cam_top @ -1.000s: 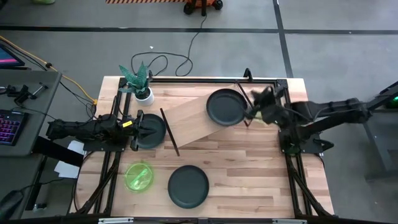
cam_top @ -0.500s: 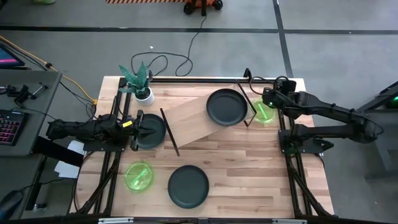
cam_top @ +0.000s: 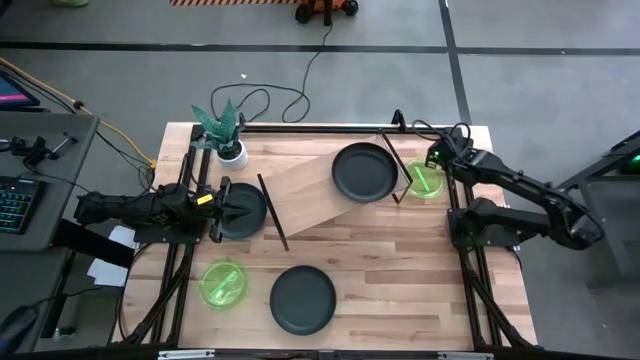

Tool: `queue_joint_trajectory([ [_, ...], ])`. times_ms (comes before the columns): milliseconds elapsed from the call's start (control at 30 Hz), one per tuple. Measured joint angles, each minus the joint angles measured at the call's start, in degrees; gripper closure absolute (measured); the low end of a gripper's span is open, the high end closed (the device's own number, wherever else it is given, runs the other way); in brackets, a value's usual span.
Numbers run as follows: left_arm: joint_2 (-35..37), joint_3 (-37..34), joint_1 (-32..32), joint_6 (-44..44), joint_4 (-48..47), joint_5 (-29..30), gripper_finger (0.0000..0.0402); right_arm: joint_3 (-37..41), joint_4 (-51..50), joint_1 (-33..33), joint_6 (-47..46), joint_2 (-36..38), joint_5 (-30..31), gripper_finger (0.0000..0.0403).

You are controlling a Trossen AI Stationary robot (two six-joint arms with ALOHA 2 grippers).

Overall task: Place and stack plates onto a shelf
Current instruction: Put the top right green plate on the shelf

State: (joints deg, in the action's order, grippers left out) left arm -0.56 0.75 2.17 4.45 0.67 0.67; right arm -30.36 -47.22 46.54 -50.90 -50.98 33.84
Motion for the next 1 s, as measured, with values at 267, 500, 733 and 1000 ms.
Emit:
queue_joint_trajectory([
  [267,-0.02,0.0,0.0,-0.02,-0.01,0.0,0.0401,5.43,2.23,2.34,0.69,-0.02,-7.85,0.0319],
  [500,-0.02,0.0,0.0,0.0,-0.01,0.0,0.0401,5.43,2.93,1.54,-1.76,-0.02,-16.16,0.025],
  [733,-0.01,0.0,0.0,1.36,-0.01,0.0,0.0401,5.43,-3.04,-0.17,-7.6,-0.07,-15.74,0.0245],
  [1000,-0.01,0.0,0.0,1.41,-0.01,0.0,0.0401,11.53,1.19,-4.41,-15.07,-0.07,-16.54,0.0258],
])
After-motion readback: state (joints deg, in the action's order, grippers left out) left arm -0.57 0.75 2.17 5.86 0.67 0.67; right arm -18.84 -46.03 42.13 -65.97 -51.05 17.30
